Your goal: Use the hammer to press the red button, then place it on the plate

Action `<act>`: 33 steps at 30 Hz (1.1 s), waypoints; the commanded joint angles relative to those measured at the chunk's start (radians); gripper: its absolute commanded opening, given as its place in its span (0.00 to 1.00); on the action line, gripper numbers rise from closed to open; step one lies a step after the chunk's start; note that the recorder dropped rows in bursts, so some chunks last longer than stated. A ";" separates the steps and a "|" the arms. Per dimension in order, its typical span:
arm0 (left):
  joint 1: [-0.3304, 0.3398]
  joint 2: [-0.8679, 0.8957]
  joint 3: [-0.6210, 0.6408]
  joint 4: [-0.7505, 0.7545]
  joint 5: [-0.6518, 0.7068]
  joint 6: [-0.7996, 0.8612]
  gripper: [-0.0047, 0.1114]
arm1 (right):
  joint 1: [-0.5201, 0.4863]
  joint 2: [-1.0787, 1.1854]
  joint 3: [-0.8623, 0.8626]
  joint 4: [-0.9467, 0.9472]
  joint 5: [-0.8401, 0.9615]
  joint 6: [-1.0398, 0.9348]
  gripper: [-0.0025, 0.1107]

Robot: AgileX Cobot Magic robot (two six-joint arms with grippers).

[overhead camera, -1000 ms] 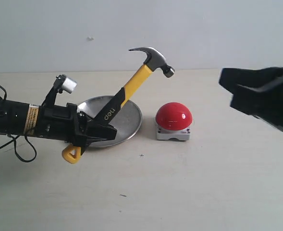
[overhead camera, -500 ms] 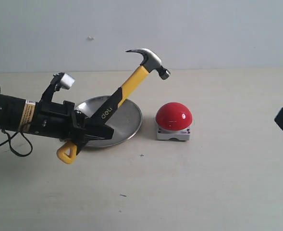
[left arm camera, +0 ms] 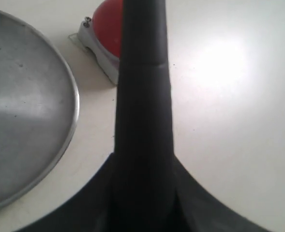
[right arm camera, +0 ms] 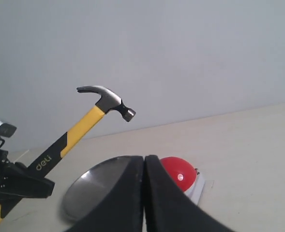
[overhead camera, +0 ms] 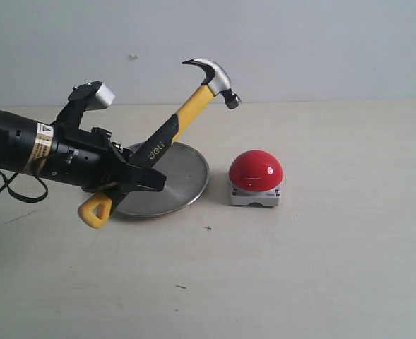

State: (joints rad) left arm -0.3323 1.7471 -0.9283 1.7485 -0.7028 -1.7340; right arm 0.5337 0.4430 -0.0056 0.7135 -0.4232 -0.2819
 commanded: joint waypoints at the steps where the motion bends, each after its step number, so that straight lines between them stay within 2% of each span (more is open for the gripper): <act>1: -0.077 -0.096 -0.005 -0.004 0.115 -0.144 0.04 | 0.002 -0.007 0.006 -0.008 0.058 -0.010 0.02; 14: -0.289 -0.218 0.076 -0.004 0.411 -0.335 0.04 | 0.002 -0.007 0.006 -0.008 0.087 -0.005 0.02; 20: -0.420 -0.218 0.092 -0.004 0.529 -0.380 0.04 | 0.002 -0.007 0.006 -0.008 0.087 -0.005 0.02; 24: -0.528 -0.218 0.100 -0.004 0.680 -0.391 0.04 | 0.002 -0.007 0.006 -0.008 0.087 -0.005 0.02; 33: -0.744 -0.203 0.117 -0.177 1.100 -0.388 0.04 | 0.002 -0.007 0.006 -0.008 0.087 -0.005 0.02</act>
State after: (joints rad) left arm -1.0215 1.5526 -0.8034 1.6147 0.2269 -2.1182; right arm 0.5337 0.4430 -0.0056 0.7135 -0.3376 -0.2819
